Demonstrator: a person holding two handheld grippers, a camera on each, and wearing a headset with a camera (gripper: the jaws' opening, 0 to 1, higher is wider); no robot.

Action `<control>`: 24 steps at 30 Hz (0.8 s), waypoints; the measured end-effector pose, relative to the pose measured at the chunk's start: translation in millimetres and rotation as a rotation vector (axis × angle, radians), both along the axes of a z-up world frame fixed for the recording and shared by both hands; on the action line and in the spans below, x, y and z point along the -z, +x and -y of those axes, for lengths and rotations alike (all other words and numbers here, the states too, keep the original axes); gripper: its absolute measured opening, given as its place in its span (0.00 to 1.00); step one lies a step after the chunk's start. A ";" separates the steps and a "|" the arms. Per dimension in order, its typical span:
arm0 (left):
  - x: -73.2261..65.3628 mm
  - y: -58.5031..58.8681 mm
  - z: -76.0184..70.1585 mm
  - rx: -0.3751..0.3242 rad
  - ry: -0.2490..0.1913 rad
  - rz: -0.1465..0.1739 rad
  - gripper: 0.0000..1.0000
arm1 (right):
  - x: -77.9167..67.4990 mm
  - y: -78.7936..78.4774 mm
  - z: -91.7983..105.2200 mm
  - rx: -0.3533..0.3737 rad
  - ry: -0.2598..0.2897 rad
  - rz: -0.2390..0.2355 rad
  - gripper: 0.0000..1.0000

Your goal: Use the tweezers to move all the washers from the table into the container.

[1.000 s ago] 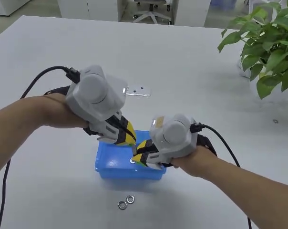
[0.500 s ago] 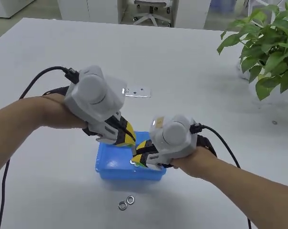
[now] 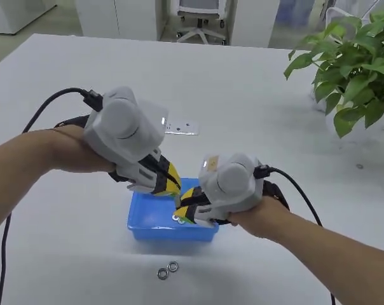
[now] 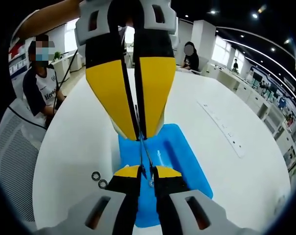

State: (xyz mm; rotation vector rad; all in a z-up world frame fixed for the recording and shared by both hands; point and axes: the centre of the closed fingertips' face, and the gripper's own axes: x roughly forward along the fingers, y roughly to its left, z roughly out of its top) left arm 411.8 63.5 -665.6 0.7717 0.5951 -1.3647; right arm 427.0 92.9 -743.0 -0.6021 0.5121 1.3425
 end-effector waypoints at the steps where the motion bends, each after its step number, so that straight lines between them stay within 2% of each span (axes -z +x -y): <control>1: -1.3 -1.3 0.2 0.001 0.000 0.002 0.06 | -1.2 -1.5 0.0 0.000 0.001 0.003 0.12; 12: -14.8 -17.7 1.4 0.011 0.008 0.019 0.06 | -17.7 -18.0 0.3 -0.004 0.016 0.029 0.12; 24: -17.6 -41.0 2.1 0.007 0.019 0.020 0.06 | -20.9 -40.7 0.2 -0.013 0.024 0.035 0.12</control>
